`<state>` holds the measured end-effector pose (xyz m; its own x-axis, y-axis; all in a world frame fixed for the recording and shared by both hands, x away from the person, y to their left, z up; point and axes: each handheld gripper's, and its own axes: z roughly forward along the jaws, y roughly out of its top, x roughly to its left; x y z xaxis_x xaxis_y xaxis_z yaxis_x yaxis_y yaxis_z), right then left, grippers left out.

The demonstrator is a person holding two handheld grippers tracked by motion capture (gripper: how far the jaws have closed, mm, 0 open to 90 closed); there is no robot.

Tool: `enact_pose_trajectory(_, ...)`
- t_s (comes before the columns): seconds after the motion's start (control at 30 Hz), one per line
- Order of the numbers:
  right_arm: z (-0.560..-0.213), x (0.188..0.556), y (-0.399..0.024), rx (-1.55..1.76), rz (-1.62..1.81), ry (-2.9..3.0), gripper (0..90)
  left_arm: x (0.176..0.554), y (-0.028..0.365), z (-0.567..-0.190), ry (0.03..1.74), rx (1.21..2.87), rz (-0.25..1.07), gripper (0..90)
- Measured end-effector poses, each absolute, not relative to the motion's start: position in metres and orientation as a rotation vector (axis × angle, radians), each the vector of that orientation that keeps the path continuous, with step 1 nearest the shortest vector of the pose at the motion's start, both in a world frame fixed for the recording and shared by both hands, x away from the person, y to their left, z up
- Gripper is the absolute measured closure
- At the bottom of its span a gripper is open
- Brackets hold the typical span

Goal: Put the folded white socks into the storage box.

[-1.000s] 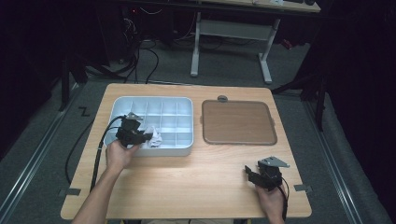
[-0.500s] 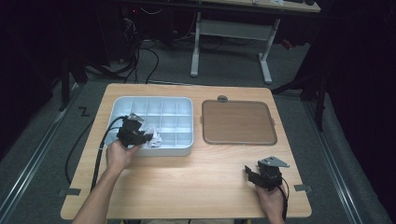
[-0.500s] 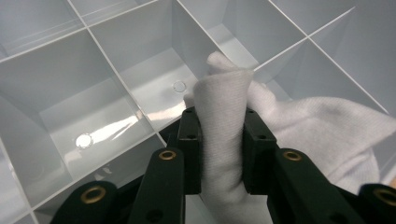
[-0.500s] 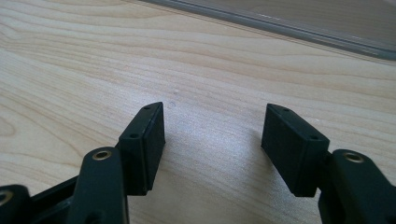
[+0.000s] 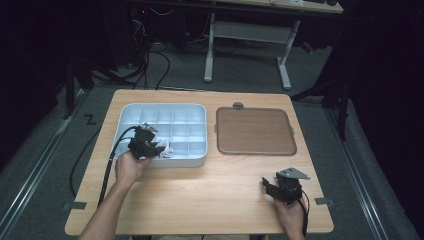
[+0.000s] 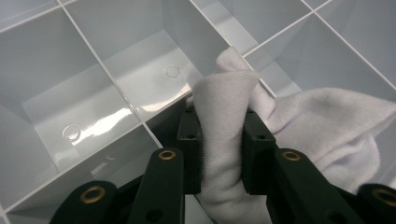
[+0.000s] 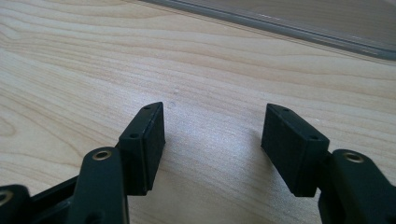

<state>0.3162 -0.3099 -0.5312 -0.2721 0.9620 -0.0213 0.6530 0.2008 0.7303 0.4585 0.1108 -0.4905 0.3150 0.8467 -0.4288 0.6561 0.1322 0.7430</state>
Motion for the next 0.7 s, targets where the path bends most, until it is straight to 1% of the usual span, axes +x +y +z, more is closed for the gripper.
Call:
enact_pose_trajectory(0.6,-0.5312,0.3163,-0.3099,1.499,0.849,2.001,40.0,0.4676,0.1064,-0.4897,1.494,1.647,0.157,73.2)
enact_pose_trajectory(0.7,-0.5312,0.3163,-0.3099,1.5,0.849,2.001,39.9,0.4683,0.1038,-0.4897,1.507,1.657,0.165,73.0)
